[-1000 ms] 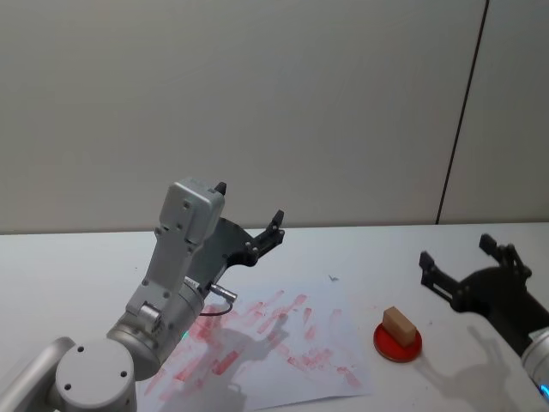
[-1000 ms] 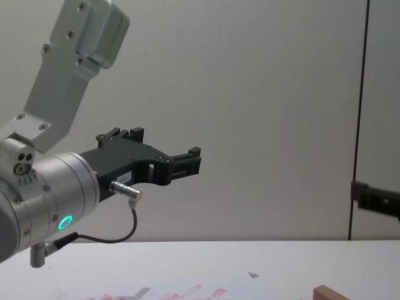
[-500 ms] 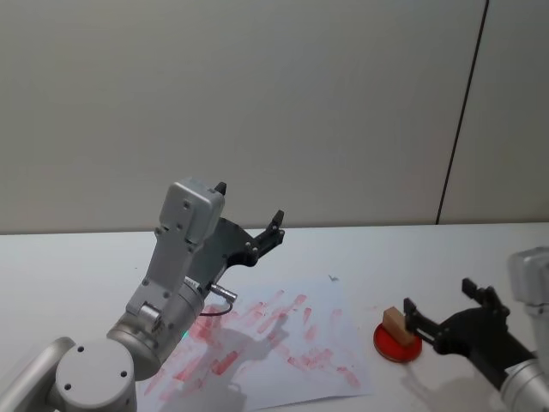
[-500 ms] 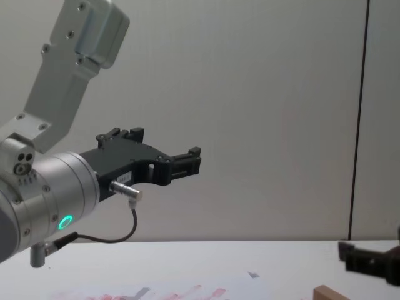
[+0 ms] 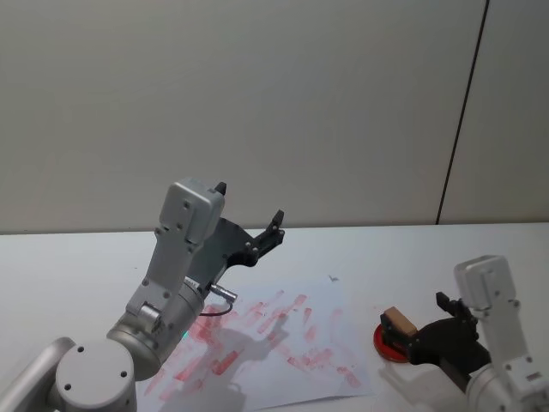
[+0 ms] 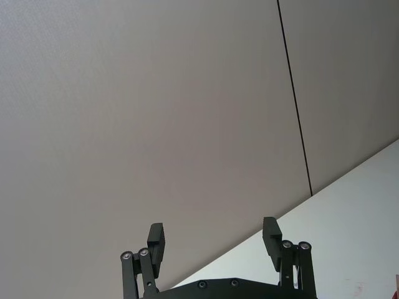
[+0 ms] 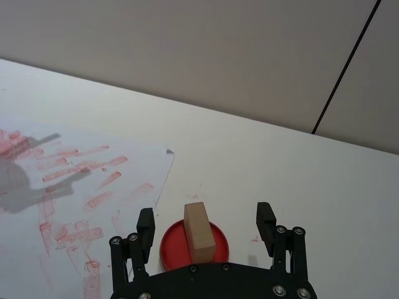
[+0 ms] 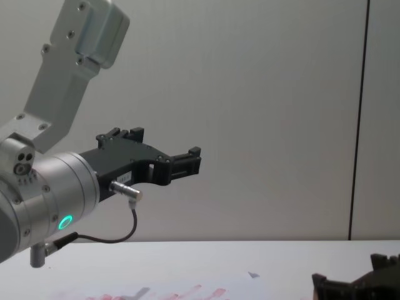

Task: Use the one hand to pick up the stamp and affix it onto the A4 paper.

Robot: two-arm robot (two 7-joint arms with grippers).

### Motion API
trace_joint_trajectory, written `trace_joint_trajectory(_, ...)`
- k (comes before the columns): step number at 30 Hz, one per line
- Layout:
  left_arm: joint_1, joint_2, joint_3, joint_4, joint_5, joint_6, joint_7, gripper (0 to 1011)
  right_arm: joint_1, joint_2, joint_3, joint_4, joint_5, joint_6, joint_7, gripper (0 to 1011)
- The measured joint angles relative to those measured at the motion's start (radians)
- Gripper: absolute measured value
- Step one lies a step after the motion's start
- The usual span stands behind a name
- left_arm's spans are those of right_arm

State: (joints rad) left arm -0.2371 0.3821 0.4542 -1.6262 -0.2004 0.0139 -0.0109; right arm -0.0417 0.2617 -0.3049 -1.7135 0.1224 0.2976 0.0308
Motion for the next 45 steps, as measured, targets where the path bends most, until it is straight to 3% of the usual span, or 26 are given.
trace_joint_trajectory(12,0.000,0.000,0.000,0.000,0.000,0.000,0.000,1002,0.047,-0.041,-0.015,0.090,-0.058,0.016,0.004,1001)
trace_joint_trajectory(26,0.000,0.000,0.000,0.000,0.000,0.000,0.000,1001,0.087,-0.069,-0.019,0.169,-0.095,0.009,0.021,994)
trace_joint_trajectory(32,0.000,0.000,0.000,0.000,0.000,0.000,0.000,1001,0.096,-0.075,-0.019,0.185,-0.102,0.006,0.025,883)
trace_joint_trajectory(45,0.000,0.000,0.000,0.000,0.000,0.000,0.000,1002,0.106,-0.082,-0.021,0.205,-0.111,0.002,0.029,489)
